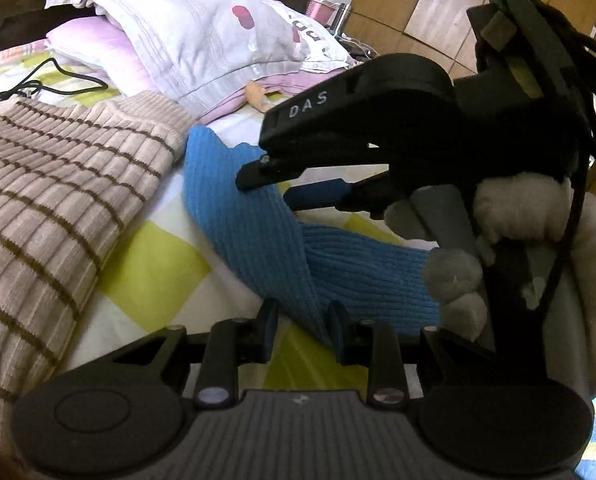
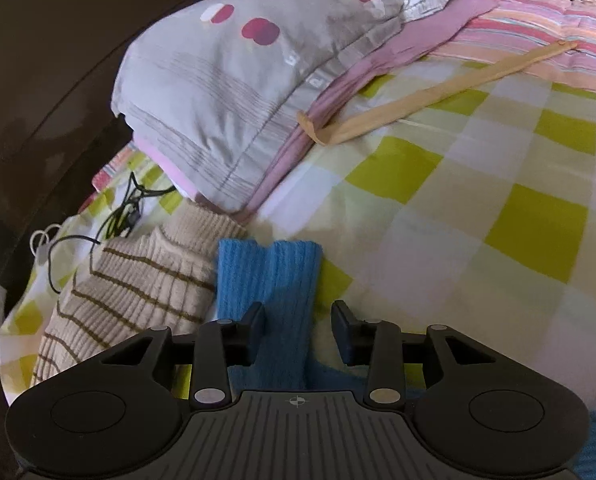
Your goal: Fold small clothes
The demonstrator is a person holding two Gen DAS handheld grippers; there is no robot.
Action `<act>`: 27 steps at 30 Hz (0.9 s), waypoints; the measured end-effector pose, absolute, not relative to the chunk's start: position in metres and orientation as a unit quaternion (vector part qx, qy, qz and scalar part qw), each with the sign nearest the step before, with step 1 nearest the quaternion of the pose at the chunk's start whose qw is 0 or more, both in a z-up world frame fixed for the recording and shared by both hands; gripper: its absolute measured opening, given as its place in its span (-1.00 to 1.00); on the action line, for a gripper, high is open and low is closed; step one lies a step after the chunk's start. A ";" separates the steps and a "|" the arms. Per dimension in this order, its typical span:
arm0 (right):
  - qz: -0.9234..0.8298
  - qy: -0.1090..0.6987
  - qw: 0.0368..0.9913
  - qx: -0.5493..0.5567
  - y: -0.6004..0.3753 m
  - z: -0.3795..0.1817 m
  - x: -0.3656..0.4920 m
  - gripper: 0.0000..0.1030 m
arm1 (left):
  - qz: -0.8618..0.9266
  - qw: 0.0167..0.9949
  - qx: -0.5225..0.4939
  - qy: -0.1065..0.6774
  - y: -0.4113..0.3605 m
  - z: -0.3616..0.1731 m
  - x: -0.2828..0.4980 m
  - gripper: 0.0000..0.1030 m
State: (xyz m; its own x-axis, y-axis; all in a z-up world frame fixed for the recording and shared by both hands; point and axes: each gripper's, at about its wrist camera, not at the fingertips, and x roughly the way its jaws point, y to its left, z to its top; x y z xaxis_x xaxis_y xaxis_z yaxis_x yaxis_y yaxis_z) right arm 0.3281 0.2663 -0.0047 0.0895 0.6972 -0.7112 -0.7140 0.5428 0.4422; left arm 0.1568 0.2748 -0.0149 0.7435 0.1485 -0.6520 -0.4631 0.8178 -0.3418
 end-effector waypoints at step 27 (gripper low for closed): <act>0.333 0.347 0.865 0.142 0.011 0.103 0.356 -0.87 | 0.101 0.940 -0.171 0.279 0.206 0.009 0.155 0.09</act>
State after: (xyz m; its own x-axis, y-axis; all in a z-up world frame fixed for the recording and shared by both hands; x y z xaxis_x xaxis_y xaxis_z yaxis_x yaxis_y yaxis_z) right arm 0.3563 0.0115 0.1027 0.5375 0.6750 -0.5055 -0.4780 0.7377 0.4767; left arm 0.1552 0.2056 0.0095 0.8236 0.0951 -0.5592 -0.2855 0.9213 -0.2639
